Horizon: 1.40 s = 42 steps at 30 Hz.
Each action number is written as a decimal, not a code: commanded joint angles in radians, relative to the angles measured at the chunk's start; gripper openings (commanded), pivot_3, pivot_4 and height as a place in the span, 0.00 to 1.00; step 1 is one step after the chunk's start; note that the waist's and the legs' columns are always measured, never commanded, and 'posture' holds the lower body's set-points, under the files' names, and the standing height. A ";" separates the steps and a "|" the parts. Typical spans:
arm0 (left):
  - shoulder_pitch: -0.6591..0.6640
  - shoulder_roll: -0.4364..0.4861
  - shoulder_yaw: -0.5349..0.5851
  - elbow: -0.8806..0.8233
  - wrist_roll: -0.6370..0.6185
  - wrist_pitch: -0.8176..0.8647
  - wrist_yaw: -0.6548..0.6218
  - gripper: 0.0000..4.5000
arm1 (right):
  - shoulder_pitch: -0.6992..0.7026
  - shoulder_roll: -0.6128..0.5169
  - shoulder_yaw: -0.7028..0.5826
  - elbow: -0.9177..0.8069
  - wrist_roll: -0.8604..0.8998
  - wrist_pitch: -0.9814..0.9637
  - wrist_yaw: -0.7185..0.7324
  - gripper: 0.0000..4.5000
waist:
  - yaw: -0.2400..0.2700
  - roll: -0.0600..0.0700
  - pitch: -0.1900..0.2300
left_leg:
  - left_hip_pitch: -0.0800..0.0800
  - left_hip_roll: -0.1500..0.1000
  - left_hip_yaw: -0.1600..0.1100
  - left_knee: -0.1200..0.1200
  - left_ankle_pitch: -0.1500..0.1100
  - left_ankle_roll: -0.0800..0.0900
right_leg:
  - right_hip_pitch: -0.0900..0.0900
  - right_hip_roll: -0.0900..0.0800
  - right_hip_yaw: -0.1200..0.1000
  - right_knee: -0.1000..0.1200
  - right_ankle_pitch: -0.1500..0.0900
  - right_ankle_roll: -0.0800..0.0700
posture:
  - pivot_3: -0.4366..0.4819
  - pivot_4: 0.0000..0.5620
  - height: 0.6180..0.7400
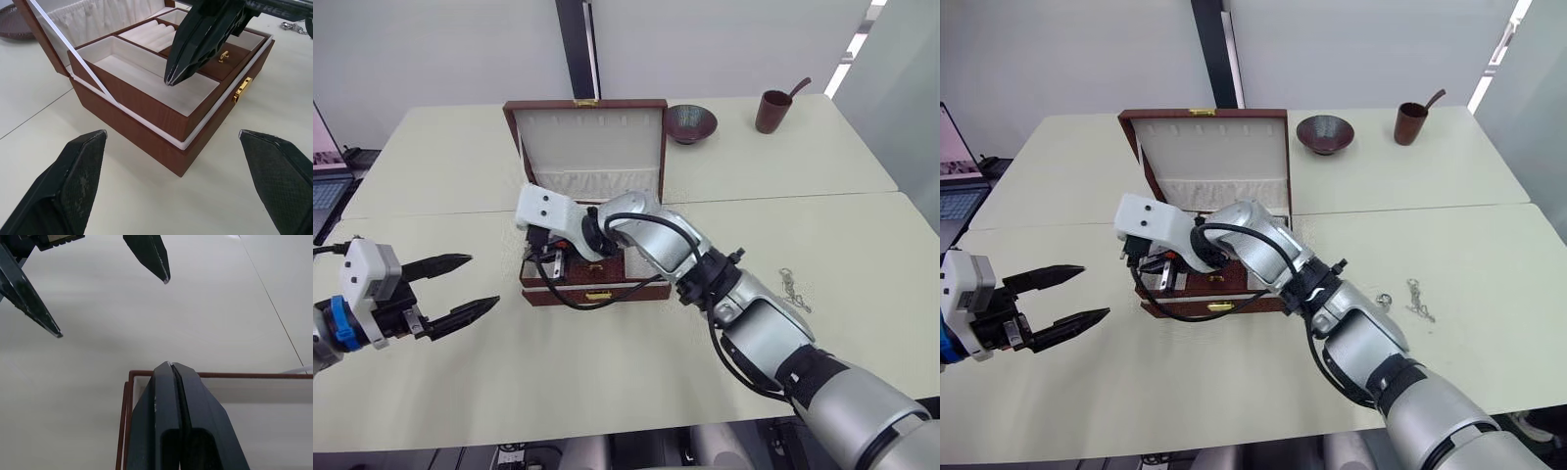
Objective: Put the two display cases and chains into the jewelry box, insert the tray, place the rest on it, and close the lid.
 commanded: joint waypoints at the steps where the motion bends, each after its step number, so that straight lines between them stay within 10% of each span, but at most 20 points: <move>1: 0.005 0.001 0.042 -0.019 -0.012 0.000 0.006 1.00 | -0.029 0.036 -0.020 0.022 -0.008 -0.045 -0.011 0.00 | -0.003 0.000 0.000 | 0.000 0.000 0.000 0.000 0.000 0.000 | 0.000 0.000 0.000 0.000 0.000 0.000 | 0.48 0.27 1.00; 42: 0.011 0.002 0.032 -0.040 -0.003 0.012 0.020 1.00 | -0.008 0.045 0.068 0.215 -0.175 -0.150 0.054 0.00 | -0.007 -0.005 -0.003 | 0.003 0.000 -0.001 0.000 0.002 -0.004 | 0.001 0.000 0.000 0.006 0.001 -0.001 | 0.48 0.27 1.00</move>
